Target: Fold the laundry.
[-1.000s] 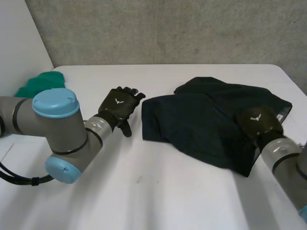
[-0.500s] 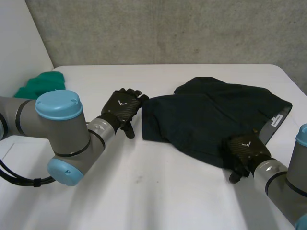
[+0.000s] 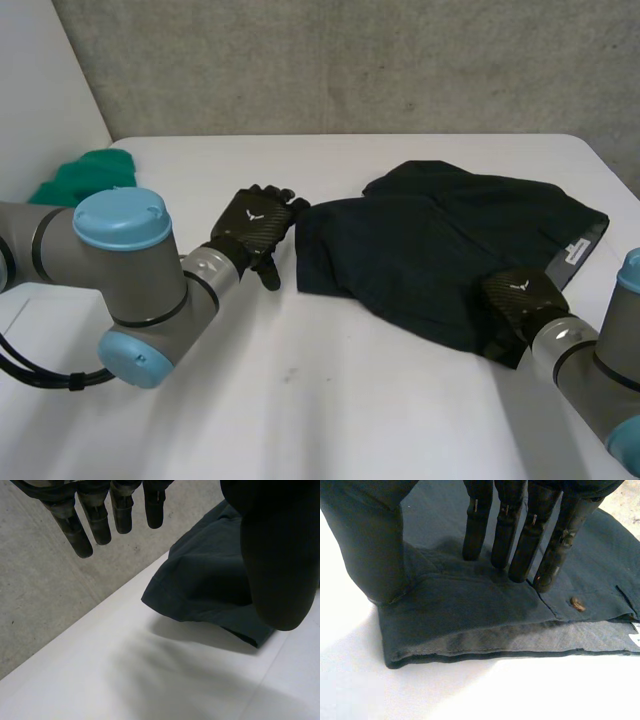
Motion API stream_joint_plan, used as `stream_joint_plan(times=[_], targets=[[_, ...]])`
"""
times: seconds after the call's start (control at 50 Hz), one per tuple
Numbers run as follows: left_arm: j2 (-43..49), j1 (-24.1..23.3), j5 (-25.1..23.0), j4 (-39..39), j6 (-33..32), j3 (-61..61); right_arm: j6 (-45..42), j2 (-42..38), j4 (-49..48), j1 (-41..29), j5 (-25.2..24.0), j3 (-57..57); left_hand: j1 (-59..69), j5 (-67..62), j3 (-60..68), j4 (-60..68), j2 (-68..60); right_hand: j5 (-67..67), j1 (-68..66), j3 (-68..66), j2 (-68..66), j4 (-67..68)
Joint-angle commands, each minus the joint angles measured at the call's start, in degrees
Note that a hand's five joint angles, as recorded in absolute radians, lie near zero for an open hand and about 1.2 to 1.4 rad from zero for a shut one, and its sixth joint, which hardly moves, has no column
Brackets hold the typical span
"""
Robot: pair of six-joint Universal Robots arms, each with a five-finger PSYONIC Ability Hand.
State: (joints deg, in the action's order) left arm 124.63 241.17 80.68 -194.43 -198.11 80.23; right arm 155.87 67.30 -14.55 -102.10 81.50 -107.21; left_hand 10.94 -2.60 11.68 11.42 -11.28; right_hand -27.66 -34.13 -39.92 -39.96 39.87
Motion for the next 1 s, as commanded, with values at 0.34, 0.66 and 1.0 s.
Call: stream_joint_plan(times=[0.34, 0.66, 1.0], targets=[[-0.17, 0.09, 0.00, -0.08, -0.09, 0.54, -1.18, -1.12, 2.77, 1.99, 0.15, 1.13, 0.95, 0.71, 0.21, 0.48, -0.62, -28.33, -31.86, -26.07, -26.03, 26.12], [-0.26, 0.17, 0.00, 0.01, -0.09, 0.45, -0.48, 5.12, 5.15, 2.26, -0.38, -2.03, 0.79, 0.87, 0.05, 0.31, -0.46, 1.16, -2.37, 3.42, 3.46, -3.38], [-0.26, 0.17, 0.00, 0.01, -0.09, 0.54, -0.74, 0.64, 3.48, 2.34, -1.26, -0.72, 0.79, 0.88, 0.05, 0.31, -0.45, -3.20, -6.73, -0.94, -0.90, 0.98]])
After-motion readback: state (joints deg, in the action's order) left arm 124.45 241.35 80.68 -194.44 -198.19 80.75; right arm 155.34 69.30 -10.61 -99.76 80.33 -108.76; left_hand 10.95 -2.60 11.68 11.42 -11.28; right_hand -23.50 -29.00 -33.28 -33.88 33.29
